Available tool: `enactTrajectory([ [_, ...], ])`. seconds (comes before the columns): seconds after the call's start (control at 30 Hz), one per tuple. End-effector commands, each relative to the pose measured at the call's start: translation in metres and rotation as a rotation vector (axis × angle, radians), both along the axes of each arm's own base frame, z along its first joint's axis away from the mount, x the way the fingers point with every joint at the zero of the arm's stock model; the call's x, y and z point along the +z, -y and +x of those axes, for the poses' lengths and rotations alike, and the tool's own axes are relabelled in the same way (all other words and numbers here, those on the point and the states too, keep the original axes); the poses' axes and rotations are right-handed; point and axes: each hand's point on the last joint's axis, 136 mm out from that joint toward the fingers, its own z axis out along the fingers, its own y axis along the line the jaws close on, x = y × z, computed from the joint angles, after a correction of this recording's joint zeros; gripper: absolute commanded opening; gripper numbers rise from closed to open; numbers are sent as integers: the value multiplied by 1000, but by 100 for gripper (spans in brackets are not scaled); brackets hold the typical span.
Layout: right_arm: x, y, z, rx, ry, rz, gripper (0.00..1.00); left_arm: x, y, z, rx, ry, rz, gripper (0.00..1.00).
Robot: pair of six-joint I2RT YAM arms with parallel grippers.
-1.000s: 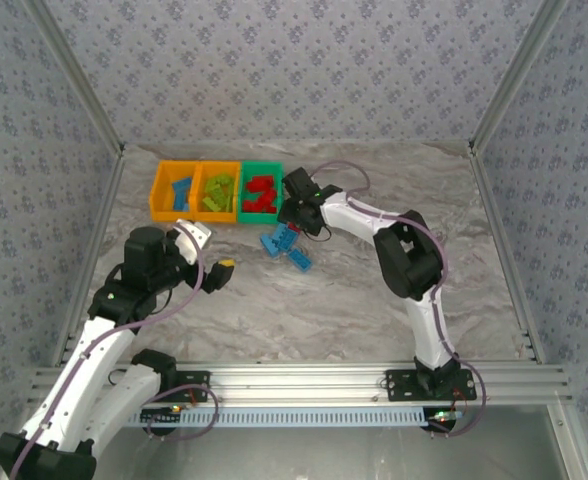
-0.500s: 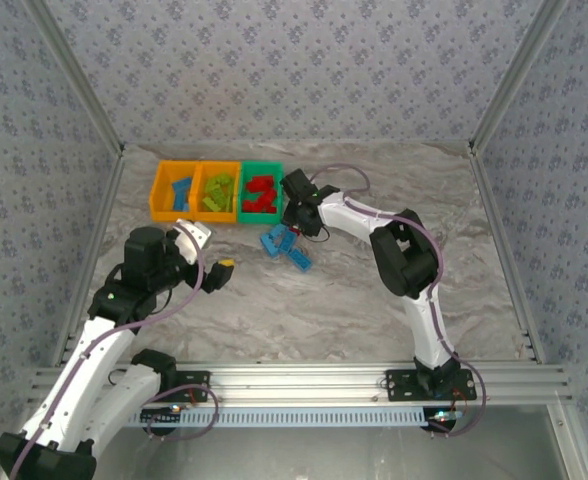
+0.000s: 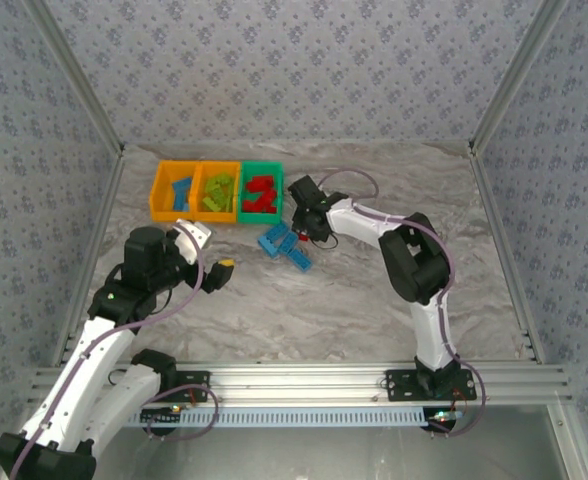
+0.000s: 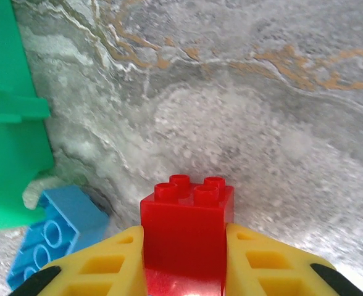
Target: Sort the legos into containers by color
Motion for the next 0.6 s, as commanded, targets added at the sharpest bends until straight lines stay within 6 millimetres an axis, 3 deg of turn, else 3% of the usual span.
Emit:
enactTrajectory([
  [0.0, -2, 29, -23, 23, -31, -93, 30, -1, 0, -1, -3, -1, 7, 99],
  [0.13, 32, 33, -26, 76, 60, -79, 30, -2, 0, -1, -4, -5, 7, 99],
  [0.3, 89, 24, -26, 183, 241, -69, 31, -1, -1, -1, -1, -4, 8, 99],
  [0.47, 141, -14, -15, 316, 413, -11, 33, -2, -1, 0, 1, -5, 12, 99],
  [0.57, 156, -41, 5, 357, 479, 32, 33, -2, -2, 0, 5, -2, 16, 99],
])
